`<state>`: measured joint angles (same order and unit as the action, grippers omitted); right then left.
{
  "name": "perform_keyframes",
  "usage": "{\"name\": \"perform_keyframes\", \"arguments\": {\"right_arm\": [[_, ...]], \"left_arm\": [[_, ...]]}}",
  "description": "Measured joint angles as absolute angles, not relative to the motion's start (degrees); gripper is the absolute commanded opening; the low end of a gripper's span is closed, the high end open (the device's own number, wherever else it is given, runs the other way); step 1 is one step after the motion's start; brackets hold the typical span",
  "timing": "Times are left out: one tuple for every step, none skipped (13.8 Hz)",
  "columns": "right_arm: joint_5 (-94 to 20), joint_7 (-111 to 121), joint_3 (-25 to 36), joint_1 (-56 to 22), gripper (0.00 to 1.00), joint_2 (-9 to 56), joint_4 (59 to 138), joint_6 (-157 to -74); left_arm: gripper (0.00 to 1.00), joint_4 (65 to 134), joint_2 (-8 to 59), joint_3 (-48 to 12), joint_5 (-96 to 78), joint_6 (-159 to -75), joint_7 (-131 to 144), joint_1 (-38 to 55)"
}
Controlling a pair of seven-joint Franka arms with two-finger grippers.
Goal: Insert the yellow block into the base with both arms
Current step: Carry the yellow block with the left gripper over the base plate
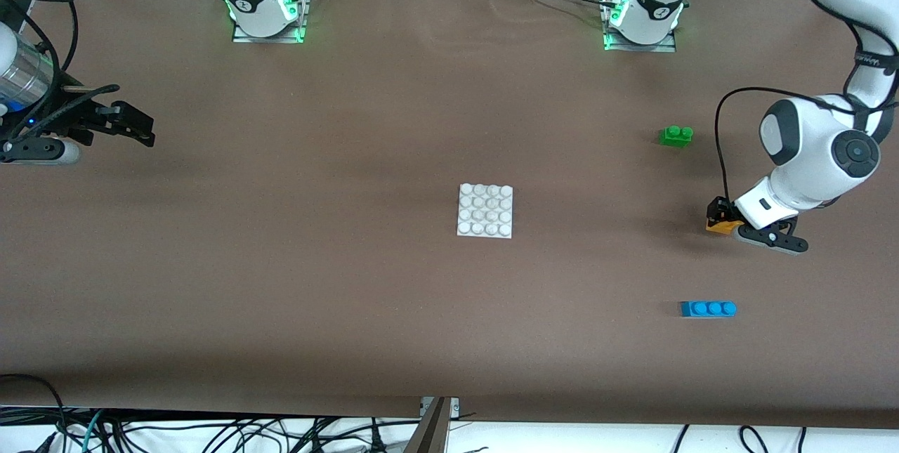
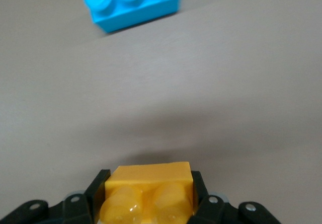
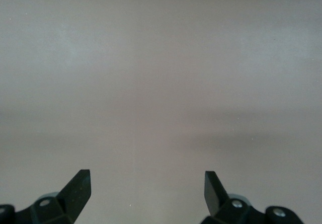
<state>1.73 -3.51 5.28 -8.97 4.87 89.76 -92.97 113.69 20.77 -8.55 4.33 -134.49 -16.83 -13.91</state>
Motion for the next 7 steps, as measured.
{"name": "perform_keyframes", "arguments": {"right_arm": [[1.7,-3.5,5.3,-9.0,1.0,4.9,89.8,-93.0],[1.7,-3.5,5.3,-9.0,1.0,4.9,89.8,-93.0],[1.7,-3.5,5.3,-9.0,1.0,4.9,89.8,-93.0],[1.7,-3.5,5.3,-9.0,1.0,4.9,89.8,-93.0],[1.7,-3.5,5.3,-9.0,1.0,4.9,89.8,-93.0],[1.7,-3.5,5.3,-9.0,1.0,4.9,89.8,-93.0],[1.7,-3.5,5.3,-9.0,1.0,4.9,89.8,-93.0]], "left_arm": [[0.21,111.5,20.1,-10.7,4.3,-130.2,-13.8,-13.8],[0.21,109.3,19.7,-13.3,4.3,-126.5,-10.2,-13.7],[0.21,107.4,19.7,-15.9,4.3,-123.6,-6.5,-13.6],[0.21,106.0,19.8,-18.8,4.3,-121.6,-2.7,-13.2],[0.21,105.2,19.9,-21.2,4.3,-120.9,1.3,-12.3],[0.21,104.7,20.3,-22.6,4.3,-120.7,5.6,-10.2],[0.21,103.8,21.0,-23.1,4.3,-120.7,9.5,-7.3]]}}
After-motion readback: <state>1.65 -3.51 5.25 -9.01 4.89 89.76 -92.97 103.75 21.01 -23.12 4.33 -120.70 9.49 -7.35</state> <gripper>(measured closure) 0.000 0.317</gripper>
